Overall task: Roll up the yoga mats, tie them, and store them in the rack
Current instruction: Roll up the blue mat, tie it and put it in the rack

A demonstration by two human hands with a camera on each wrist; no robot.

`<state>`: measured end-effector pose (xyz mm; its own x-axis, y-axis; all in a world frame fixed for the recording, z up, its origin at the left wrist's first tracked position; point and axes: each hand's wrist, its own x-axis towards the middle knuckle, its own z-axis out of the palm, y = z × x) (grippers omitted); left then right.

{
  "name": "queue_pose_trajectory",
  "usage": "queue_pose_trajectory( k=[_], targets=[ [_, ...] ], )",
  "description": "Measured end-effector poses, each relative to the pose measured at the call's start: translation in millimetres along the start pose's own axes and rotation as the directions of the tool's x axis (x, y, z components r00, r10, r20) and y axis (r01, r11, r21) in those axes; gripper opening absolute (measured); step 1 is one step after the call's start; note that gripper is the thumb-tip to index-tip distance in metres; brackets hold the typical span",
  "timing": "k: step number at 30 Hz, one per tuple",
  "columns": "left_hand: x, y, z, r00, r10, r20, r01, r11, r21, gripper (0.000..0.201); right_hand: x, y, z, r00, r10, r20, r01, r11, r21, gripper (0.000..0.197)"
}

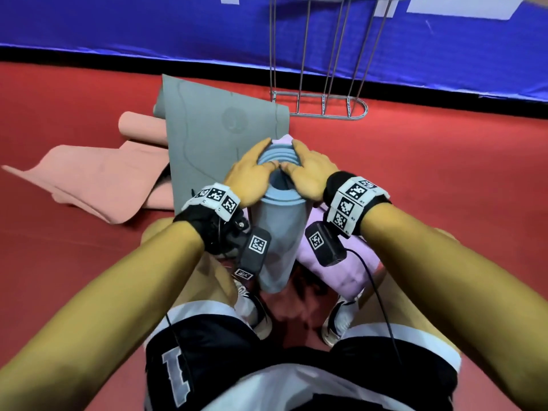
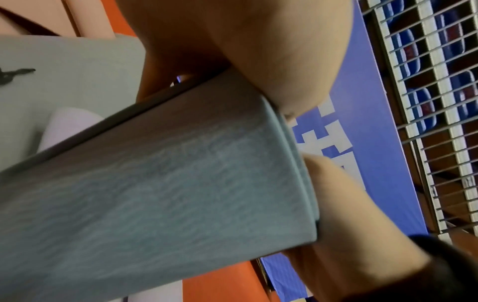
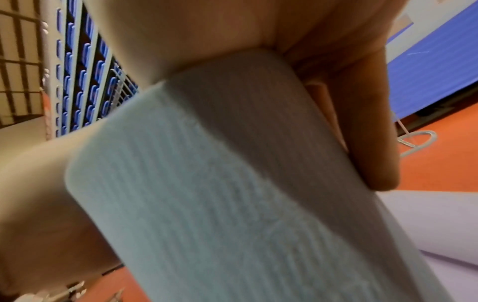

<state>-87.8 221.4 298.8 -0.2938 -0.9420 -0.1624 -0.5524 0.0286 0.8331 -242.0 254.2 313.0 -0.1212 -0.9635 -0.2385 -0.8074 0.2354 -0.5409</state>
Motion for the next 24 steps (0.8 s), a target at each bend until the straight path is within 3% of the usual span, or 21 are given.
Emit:
queue_pose_trajectory(
  k=[4,7,11,16,19,22,24],
  targets=[
    [2,8,-1,0.988,0.008,-0.152,-0.001,0.999,0.043,0.040,-5,0,-10,0.998,-0.014,-0.058,0.020,0.996,0.087,0.052],
    [9,27,-11,0.975,0.053,-0.214,-0.033,0.995,0.096,0.037,-6,-6,-27,0.988,-0.037,-0.151,0.054,0.992,0.113,0.044],
    [11,27,-5,0.993,0.032,-0.115,-0.015,0.990,0.144,0.053,-7,4,-18,0.984,0.012,-0.177,0.011,0.992,0.124,0.031],
    [6,2,6,0.998,0.029,-0.058,-0.028,1.000,0.010,0.047,-8,24,1,0.968,0.075,-0.239,-0.028,0.981,0.192,0.013],
    [13,0,6,0.999,0.018,-0.049,-0.024,0.991,-0.129,0.041,-5,25,-9,0.961,0.017,-0.276,0.008,0.996,0.090,0.027],
    [21,-4,15,0.992,0.003,-0.128,-0.042,0.953,-0.299,0.009,-21,15,-8,0.910,-0.198,-0.365,0.233,0.971,0.052,0.054],
    [27,-6,20,0.991,-0.028,-0.128,-0.024,0.920,-0.392,0.017,-34,8,3,0.905,-0.349,-0.242,0.334,0.937,-0.100,0.067]
  ],
)
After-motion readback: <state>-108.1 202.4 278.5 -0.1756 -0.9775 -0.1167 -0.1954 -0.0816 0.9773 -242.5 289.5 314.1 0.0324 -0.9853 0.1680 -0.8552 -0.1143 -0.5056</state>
